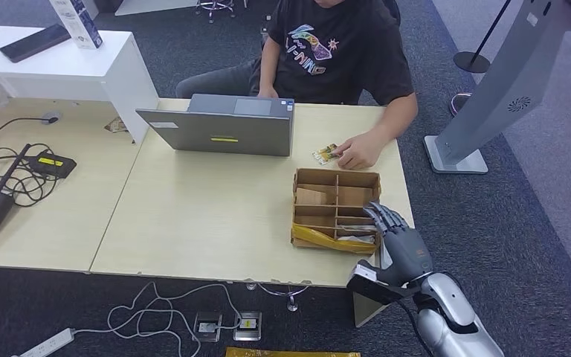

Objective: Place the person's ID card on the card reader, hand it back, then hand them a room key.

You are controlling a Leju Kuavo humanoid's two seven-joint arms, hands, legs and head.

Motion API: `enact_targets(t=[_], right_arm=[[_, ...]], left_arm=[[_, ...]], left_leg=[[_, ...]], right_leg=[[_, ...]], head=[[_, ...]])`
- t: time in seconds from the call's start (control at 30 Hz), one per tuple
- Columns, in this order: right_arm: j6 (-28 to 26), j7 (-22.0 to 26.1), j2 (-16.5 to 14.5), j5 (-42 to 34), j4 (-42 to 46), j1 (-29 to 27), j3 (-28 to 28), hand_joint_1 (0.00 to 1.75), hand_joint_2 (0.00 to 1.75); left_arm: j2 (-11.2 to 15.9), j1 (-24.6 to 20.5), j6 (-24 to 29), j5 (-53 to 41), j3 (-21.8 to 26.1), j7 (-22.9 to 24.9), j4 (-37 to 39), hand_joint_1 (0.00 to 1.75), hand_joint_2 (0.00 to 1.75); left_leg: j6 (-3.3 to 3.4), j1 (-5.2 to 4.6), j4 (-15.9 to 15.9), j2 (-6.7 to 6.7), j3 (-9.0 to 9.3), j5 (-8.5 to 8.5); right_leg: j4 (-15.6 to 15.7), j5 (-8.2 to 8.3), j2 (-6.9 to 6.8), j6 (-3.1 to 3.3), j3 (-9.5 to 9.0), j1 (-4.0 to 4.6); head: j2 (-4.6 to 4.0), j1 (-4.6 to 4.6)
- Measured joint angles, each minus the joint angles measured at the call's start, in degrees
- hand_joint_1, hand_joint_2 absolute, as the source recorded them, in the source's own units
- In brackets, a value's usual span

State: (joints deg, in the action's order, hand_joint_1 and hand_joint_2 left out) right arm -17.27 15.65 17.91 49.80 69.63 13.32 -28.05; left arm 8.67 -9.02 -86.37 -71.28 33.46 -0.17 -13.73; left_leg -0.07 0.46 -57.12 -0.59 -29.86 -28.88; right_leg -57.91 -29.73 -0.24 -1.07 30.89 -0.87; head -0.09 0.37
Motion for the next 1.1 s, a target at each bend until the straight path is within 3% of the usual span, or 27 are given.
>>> enact_targets(t=[0.37,1.1], right_arm=[[-4.29,1.87,-0.64,1.04,-7.45,2.94,-0.25,0.0,1.75],[-7.03,6.64,-4.18,0.25,-13.27,6.59,-0.63,0.0,1.75]], left_arm=[[-0.27,-0.01,-0.01,-0.4,-0.02,0.0,0.0,0.0,0.0],[-0.58,-0.02,-0.01,-0.27,-0.04,0.0,0.0,0.0,0.0]], left_leg=[[0.0,0.0,0.0,0.0,-0.01,0.0],[0.0,0.0,0.0,0.0,-0.01,0.0]], right_leg=[[0.0,0.0,0.0,0.0,0.0,0.0],[-0.01,0.0,-0.01,0.0,0.0,0.0]], head=[[0.0,0.0],[0.0,0.01]])
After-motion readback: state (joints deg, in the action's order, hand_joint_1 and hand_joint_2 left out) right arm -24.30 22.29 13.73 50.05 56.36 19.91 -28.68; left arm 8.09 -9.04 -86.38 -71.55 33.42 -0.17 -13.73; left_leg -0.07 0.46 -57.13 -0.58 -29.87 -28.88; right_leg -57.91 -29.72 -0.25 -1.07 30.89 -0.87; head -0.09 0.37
